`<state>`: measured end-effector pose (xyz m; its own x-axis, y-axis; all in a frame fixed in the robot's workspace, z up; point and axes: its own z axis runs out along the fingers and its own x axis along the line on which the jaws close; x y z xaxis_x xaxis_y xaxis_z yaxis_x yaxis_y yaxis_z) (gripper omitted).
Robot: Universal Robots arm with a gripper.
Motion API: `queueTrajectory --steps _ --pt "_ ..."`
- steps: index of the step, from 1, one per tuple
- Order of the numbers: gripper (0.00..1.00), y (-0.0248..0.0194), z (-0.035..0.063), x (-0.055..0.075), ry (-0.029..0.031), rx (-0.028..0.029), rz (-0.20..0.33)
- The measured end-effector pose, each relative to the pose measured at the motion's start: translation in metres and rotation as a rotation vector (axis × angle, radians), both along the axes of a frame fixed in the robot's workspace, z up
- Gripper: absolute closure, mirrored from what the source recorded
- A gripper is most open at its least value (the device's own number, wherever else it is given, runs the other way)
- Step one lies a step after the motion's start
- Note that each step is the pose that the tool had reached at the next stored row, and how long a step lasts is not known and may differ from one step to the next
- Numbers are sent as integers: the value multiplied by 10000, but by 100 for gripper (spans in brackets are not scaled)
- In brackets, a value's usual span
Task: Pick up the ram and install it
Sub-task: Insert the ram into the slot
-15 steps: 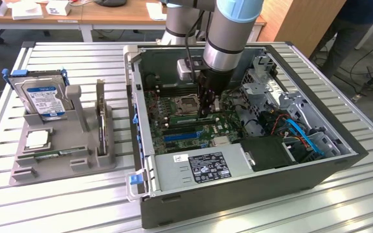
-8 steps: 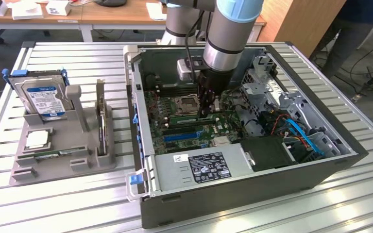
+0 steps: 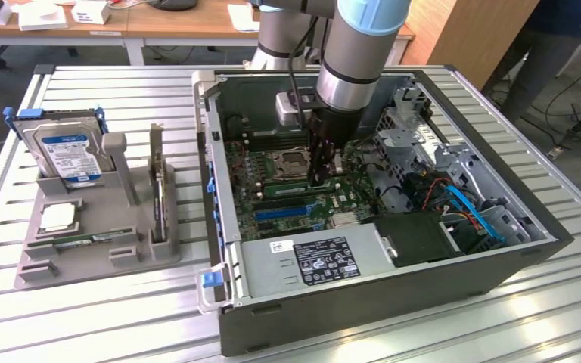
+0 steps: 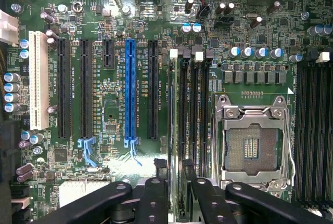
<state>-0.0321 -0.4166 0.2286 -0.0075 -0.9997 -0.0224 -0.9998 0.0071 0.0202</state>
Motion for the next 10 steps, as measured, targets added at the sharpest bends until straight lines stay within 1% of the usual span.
queueTrajectory --steps 5,10 --pt "76 0 2 0 -1 1 0" --pt "76 0 61 0 -1 0 0"
